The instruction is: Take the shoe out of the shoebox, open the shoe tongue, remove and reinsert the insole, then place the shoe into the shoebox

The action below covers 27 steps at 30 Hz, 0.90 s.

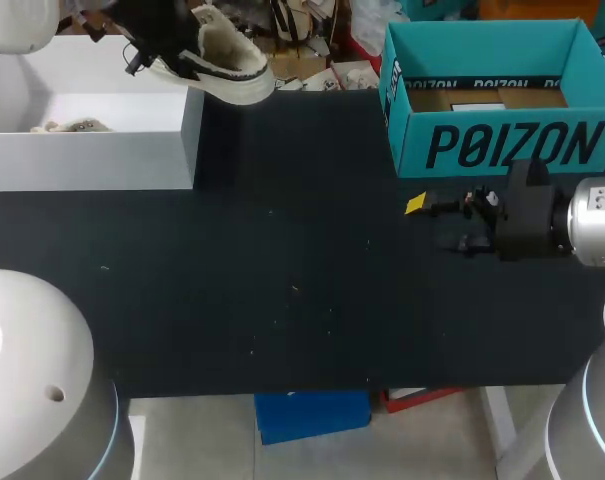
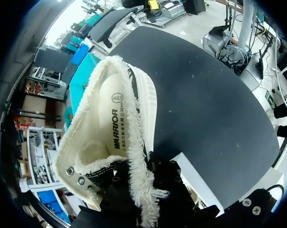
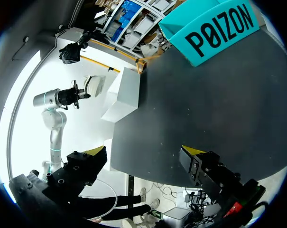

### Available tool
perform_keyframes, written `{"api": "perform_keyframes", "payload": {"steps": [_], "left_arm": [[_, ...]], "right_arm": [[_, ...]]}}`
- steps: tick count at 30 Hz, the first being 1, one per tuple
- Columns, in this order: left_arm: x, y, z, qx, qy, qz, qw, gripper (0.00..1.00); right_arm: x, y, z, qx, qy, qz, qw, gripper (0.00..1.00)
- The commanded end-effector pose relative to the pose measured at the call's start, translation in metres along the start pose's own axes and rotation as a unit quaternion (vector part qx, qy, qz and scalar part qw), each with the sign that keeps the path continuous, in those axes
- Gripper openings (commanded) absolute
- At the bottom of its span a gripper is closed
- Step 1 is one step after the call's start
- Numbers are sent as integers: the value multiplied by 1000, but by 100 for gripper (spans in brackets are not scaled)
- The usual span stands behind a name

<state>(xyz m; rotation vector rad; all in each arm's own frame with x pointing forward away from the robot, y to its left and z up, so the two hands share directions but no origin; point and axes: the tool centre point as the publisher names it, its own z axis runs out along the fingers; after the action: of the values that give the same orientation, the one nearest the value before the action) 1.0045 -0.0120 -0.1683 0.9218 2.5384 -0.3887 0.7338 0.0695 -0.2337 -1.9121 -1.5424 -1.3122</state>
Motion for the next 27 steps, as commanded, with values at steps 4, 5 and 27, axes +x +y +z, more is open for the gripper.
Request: {"api": "perform_keyframes", "payload": {"steps": [4,5,27], "left_arm": [[-4,65,9,6,11,-33,999,0],[-2,75,9,1,13,-41,999,0],[47,239,24,-108,35,-189,975,0]], "right_arm": [[1,0,1,0,-1,0,1000,100],[1,0,1,0,-1,0,1000,100],[1,0,1,0,-1,0,1000,100]]}}
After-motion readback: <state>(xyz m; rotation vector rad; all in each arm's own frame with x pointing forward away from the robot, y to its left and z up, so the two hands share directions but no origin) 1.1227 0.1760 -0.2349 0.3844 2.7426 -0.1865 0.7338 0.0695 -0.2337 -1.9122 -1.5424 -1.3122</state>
